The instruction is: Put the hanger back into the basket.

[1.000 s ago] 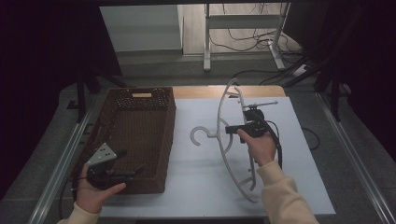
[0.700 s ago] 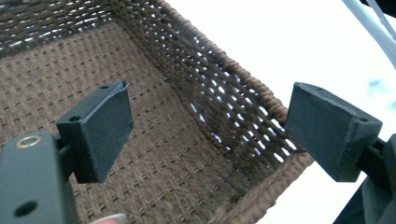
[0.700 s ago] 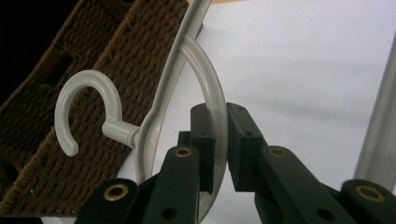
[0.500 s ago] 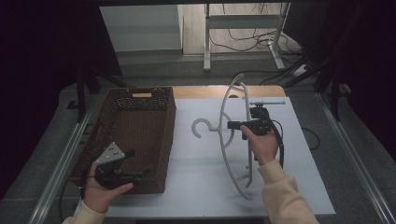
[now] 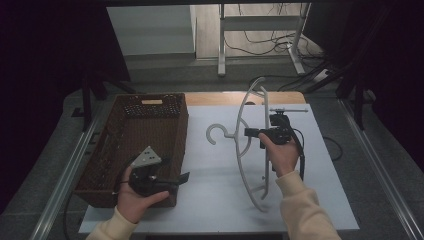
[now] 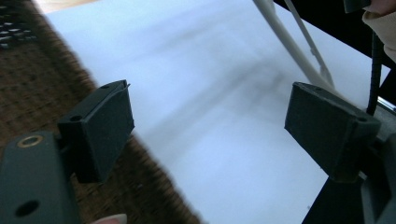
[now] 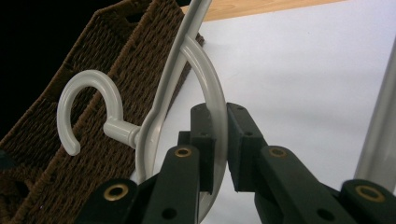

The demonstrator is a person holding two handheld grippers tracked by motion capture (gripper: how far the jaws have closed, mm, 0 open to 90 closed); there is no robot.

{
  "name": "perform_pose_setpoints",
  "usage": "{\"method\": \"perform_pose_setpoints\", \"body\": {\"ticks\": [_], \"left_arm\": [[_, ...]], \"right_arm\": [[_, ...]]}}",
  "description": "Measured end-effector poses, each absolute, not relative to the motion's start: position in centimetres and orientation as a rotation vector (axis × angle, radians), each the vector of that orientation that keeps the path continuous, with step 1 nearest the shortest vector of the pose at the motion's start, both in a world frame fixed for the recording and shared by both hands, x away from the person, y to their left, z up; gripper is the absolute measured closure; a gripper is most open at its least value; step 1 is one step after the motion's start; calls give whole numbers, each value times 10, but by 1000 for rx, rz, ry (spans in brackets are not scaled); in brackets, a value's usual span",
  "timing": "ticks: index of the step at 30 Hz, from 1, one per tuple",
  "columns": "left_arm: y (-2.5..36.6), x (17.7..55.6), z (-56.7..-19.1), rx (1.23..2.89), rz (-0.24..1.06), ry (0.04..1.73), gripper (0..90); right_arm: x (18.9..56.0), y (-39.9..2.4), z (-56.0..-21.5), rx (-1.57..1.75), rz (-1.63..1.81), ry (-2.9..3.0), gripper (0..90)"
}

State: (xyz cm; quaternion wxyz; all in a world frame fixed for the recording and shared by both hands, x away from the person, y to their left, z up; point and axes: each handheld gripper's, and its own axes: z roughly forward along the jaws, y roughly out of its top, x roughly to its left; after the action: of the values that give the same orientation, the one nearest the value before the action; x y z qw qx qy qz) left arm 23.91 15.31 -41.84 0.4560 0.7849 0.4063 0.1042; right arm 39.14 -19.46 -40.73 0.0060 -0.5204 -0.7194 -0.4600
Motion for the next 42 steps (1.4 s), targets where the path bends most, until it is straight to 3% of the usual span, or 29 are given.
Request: {"method": "perform_pose_setpoints", "body": {"ticks": [17,34,42], "left_arm": [[106,257,-426,1943,52,842,211],[50,289,-456,1897,-142,895,276],[32,295,-465,1870,-139,892,330]], "right_arm": [[390,-199,-406,-1633,-1473,-2233,814],[389,-203,-403,-1638,-1515,-2202,814],[388,-206,-402,-1640,-1543,-2167,815]]}}
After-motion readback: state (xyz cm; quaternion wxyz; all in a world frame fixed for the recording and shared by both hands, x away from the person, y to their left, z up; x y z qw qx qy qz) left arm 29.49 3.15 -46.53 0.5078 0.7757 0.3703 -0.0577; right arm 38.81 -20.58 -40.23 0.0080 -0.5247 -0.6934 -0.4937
